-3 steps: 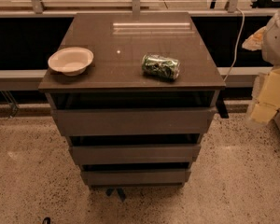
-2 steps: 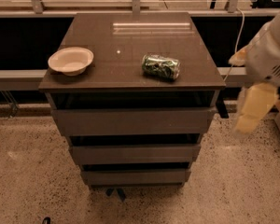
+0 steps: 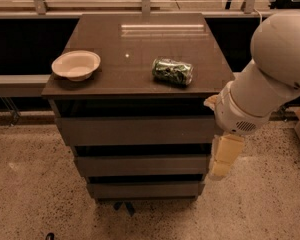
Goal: Open top drawer
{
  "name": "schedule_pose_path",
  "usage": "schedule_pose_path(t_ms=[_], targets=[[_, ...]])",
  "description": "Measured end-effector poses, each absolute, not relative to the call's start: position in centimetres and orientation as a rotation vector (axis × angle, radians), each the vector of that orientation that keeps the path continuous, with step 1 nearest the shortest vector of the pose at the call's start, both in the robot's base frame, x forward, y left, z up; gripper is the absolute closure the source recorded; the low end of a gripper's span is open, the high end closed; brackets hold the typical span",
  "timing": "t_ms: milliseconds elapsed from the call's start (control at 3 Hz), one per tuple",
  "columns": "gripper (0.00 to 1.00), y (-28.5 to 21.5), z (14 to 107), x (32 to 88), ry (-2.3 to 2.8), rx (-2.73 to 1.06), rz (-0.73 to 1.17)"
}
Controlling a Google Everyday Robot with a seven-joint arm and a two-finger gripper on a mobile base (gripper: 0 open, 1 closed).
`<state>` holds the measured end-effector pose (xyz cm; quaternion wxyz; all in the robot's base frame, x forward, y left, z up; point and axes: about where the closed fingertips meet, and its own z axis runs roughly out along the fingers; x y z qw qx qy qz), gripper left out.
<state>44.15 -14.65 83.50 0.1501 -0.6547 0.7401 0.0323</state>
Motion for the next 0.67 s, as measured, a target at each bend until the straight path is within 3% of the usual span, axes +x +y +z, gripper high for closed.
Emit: schedule_pose_path(t_ms=[667], targets=[[0.00, -10.3, 76.6, 46.5, 2.073, -1.832, 0.157]])
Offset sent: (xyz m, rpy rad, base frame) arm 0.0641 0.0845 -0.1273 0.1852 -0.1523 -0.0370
